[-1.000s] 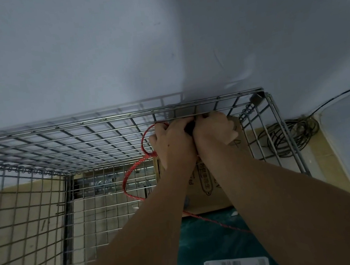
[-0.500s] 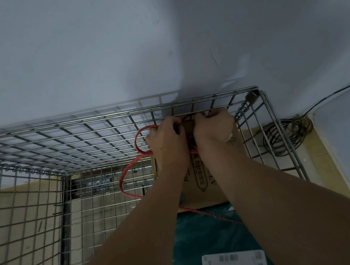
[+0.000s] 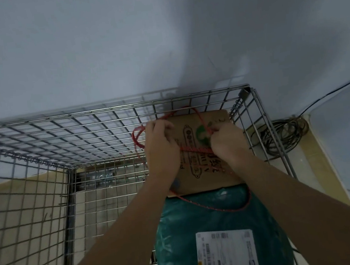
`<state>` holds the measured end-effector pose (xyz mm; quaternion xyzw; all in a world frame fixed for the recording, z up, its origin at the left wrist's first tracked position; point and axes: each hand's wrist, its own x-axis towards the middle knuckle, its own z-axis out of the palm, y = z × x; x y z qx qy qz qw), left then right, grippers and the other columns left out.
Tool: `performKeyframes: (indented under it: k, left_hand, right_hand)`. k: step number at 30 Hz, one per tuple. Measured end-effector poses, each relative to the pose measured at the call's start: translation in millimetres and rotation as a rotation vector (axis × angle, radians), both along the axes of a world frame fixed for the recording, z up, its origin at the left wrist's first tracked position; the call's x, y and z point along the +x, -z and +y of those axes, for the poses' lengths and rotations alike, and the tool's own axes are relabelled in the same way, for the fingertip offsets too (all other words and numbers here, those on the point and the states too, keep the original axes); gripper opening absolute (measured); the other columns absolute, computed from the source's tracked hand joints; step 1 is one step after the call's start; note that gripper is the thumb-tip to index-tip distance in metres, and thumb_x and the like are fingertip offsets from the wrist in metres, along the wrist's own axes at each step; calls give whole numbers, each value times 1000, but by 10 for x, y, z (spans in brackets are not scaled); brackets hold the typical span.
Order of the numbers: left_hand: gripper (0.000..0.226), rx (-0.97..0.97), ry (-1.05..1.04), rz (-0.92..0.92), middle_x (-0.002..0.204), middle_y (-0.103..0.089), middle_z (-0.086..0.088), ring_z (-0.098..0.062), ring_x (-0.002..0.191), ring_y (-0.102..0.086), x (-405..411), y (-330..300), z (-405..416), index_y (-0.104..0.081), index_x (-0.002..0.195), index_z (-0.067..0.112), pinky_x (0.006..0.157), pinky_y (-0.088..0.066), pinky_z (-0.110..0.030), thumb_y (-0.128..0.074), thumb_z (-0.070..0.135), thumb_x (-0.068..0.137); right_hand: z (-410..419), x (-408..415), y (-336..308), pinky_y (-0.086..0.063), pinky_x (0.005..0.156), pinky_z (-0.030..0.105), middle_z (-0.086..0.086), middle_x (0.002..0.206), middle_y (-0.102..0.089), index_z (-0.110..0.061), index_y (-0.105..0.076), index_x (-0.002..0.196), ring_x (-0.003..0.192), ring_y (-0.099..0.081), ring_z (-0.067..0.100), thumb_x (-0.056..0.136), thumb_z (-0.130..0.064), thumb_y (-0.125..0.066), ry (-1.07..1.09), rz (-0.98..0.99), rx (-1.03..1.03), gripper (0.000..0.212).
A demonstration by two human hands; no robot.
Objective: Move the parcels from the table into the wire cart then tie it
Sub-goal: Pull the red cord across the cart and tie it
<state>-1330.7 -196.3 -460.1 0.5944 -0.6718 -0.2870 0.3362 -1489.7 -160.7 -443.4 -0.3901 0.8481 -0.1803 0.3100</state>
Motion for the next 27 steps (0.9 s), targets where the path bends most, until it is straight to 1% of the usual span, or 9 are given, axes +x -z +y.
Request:
performKeyframes:
  k: [2, 5, 11, 14, 16, 18, 20, 22, 27]
  left_hand:
    - [36, 53, -16, 25, 100, -51, 8, -4, 90, -49, 48, -80, 148, -56, 90, 25, 76, -37, -6, -54, -10, 85]
    - [33, 160, -22, 63, 95, -52, 12, -1, 84, -48, 94, -177, 404, -54, 89, 25, 77, -39, -12, -53, -8, 88]
    - [34, 266, -266, 172, 118, -36, 2, -1, 86, -50, 134, -414, 954, -47, 103, 22, 67, -49, -19, -49, -9, 91]
    - [38, 323, -416, 182, 134, -30, -2, -4, 79, -50, 165, -486, 1205, -45, 123, 16, 56, -45, -18, -51, -7, 93]
    - [38, 404, -441, 150, 136, -36, -8, -5, 81, -50, 222, -470, 1362, -43, 132, 12, 61, -45, -24, -52, 1, 97]
    - [31, 545, -394, 152, 125, -55, -12, -22, 85, -62, 313, -435, 1510, -44, 132, 10, 70, -53, -43, -51, 15, 102]
    - [23, 604, -283, 68, 95, -67, -8, -24, 78, -65, 434, -373, 1669, -55, 119, 10, 65, -51, -38, -49, 27, 105]
    - [35, 600, -183, -39, 70, -60, -2, -16, 60, -56, 571, -324, 1861, -62, 89, 10, 55, -40, -29, -45, 35, 106]
    - [34, 806, -104, -26, 70, -62, -6, -18, 56, -60, 891, -293, 2316, -60, 92, 8, 54, -52, -31, -44, 35, 106]
  right_hand:
    - [210, -30, -56, -54, 65, 33, 11, 90, -70, -5, -71, 90, 74, -60, 23, 99, -14, -53, -153, 90, 72, 22]
    - [520, -27, -155, -45, 62, 28, 9, 90, -68, -10, -68, 92, 79, -64, 25, 100, -17, -53, -342, 272, 211, 17]
    - [1237, 28, -330, -53, 80, 31, 6, 109, -71, -17, -53, 85, 101, -69, 23, 98, -10, -54, -656, 377, 433, 15]
    - [1606, 77, -355, -55, 82, 31, 5, 113, -71, -17, -60, 99, 101, -69, 21, 99, -14, -52, -762, 362, 468, 9]
    - [1810, 107, -358, -55, 81, 33, 6, 116, -69, -16, -56, 114, 102, -68, 23, 99, -16, -53, -788, 355, 457, 15]
    - [1987, 139, -339, -51, 77, 34, 7, 119, -66, -14, -47, 130, 104, -67, 25, 98, -15, -56, -812, 373, 451, 33]
    - [2171, 182, -313, -53, 80, 35, 8, 120, -66, -14, -43, 136, 105, -67, 26, 97, -14, -59, -829, 385, 450, 42]
    - [2364, 246, -285, -53, 83, 35, 9, 123, -65, -14, -47, 134, 108, -66, 26, 96, -11, -56, -851, 381, 459, 39]
    - [2825, 458, -195, -54, 85, 34, 7, 121, -67, -15, -59, 122, 105, -66, 23, 98, -10, -49, -766, 264, 470, 26]
